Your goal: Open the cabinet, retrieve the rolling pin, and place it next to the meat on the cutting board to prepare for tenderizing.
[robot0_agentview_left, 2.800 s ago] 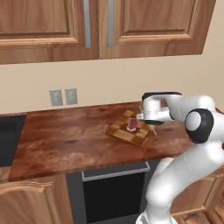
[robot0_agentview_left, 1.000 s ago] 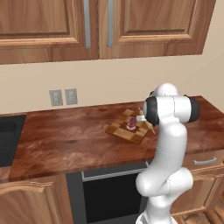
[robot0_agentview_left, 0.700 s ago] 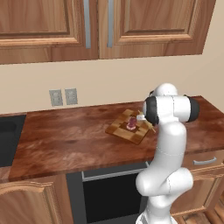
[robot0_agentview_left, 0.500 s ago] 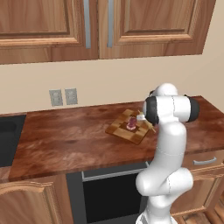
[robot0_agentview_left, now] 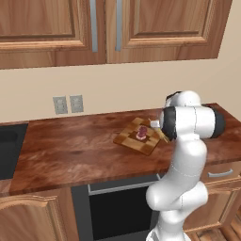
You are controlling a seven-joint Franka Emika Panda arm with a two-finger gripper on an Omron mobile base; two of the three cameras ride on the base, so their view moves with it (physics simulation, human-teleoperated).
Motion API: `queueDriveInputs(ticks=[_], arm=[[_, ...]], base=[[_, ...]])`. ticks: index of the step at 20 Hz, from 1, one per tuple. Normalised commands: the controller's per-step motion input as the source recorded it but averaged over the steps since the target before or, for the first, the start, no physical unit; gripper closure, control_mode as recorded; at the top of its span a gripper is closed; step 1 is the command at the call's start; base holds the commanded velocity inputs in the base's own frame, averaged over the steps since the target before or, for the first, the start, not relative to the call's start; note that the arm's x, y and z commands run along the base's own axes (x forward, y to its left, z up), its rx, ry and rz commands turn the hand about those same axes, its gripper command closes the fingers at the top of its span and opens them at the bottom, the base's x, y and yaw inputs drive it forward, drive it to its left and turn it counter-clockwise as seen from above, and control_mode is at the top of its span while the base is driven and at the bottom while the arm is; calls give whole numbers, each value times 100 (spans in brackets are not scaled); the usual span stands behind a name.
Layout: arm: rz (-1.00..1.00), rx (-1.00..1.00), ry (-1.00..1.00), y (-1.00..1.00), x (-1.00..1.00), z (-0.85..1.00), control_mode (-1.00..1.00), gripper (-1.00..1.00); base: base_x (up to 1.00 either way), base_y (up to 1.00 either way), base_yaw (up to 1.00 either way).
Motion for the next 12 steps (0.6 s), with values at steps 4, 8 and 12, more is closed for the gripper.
queueDriveInputs(ticks=[4, 8, 12], arm=[[1, 0, -8, -5, -42, 62, -100, -100], [0, 0, -7, -8, -45, 75, -100, -100], [0, 0, -3, -13, -41, 79, -100, -100]], base=[[0, 0, 0], [0, 0, 0], [0, 0, 0]])
